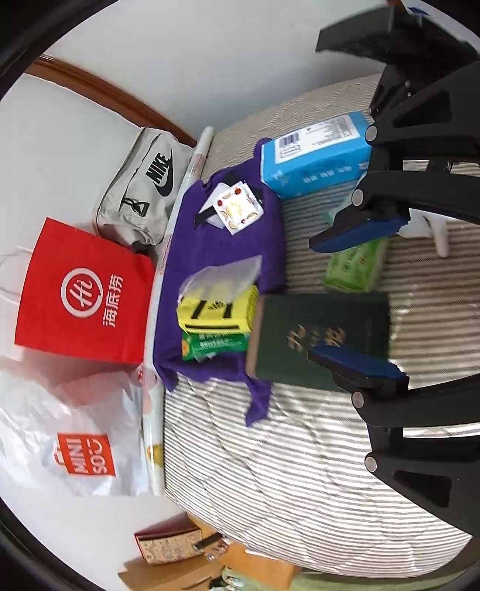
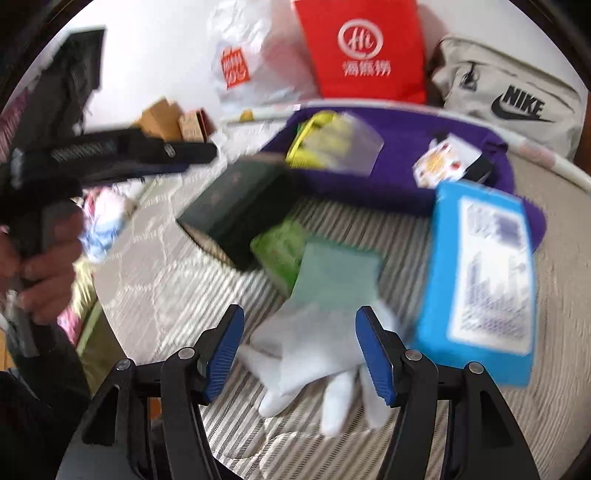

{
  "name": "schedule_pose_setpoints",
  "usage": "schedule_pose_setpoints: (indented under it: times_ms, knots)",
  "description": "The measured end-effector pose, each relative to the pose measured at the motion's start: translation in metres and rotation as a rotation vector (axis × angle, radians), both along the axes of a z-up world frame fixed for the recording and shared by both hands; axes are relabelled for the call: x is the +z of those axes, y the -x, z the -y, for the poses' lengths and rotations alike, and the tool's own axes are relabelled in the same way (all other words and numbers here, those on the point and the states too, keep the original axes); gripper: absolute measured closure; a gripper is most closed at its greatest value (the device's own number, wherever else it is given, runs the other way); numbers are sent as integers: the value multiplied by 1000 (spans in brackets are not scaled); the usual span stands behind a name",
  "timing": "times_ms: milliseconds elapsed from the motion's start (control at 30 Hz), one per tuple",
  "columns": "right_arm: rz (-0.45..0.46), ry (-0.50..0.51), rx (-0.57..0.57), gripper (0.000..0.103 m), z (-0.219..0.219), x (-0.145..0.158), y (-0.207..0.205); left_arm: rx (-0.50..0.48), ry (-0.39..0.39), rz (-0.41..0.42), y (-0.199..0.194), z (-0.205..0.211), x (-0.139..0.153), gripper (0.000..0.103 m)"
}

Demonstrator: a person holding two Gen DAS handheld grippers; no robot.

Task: Organize soft objects
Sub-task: 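Reach the right tool to the white glove while the left tool reaches the green tissue pack, then close the right tool on the white glove while the left tool closes on the green tissue pack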

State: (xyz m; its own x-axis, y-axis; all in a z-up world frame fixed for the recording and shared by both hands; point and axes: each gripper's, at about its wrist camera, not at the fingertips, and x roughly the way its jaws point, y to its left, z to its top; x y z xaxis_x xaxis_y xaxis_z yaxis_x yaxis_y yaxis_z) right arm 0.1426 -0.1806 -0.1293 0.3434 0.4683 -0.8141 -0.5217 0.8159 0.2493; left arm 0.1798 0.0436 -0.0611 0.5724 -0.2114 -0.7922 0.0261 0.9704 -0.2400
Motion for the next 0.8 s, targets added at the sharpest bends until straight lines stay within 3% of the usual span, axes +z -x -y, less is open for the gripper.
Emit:
schedule_pose_setpoints:
  times_ms: [133,300,400,467,500,567,633,800]
  knots:
    - [-33,41,-15,41,-11,-22,9,-2,4,5,17,-8,-7,53]
    - [-1,88,-89,41,-18,-39,9,-18,-10,12,30,-11,-15,53]
    - [28,68,-101,42,-18,-42,10,-37,-2,24,37,-9,-17,53]
    - [45,75,-98,58,-18,-44,13,-69,-8,23,40,-3,-20,53]
    - [48,82,-99,71,-17,-44,13,-80,-14,23,42,0,-21,53]
    - [46,83,-92,77,-13,-42,17,-121,-29,25,47,9,-24,53]
    - [44,76,-73,91,-10,-40,23,-155,-32,21,51,19,-27,53]
    - [48,61,-43,94,4,-32,48,-212,-61,39,57,44,-30,53]
